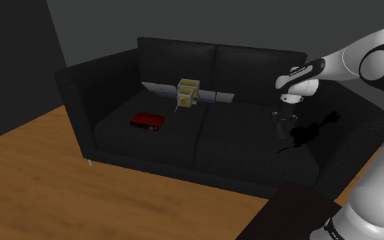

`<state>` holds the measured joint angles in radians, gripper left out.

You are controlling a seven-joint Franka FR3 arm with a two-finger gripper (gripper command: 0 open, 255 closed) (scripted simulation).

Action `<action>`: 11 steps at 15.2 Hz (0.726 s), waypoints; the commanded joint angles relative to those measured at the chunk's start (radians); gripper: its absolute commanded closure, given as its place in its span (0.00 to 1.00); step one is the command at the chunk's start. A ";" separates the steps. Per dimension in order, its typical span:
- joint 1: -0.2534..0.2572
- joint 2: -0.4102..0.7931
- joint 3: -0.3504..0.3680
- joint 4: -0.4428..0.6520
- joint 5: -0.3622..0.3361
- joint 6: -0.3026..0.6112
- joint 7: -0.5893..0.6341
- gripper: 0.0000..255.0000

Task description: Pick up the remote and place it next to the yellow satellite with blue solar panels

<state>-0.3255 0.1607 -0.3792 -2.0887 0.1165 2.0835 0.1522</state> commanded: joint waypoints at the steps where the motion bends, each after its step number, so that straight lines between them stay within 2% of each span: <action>1: 0.001 -0.015 -0.002 0.011 -0.008 -0.025 0.005 1.00; 11: 0.005 -0.078 -0.005 0.078 -0.038 -0.149 0.030 1.00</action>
<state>-0.3194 0.0881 -0.3836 -2.0204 0.0811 1.9492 0.1819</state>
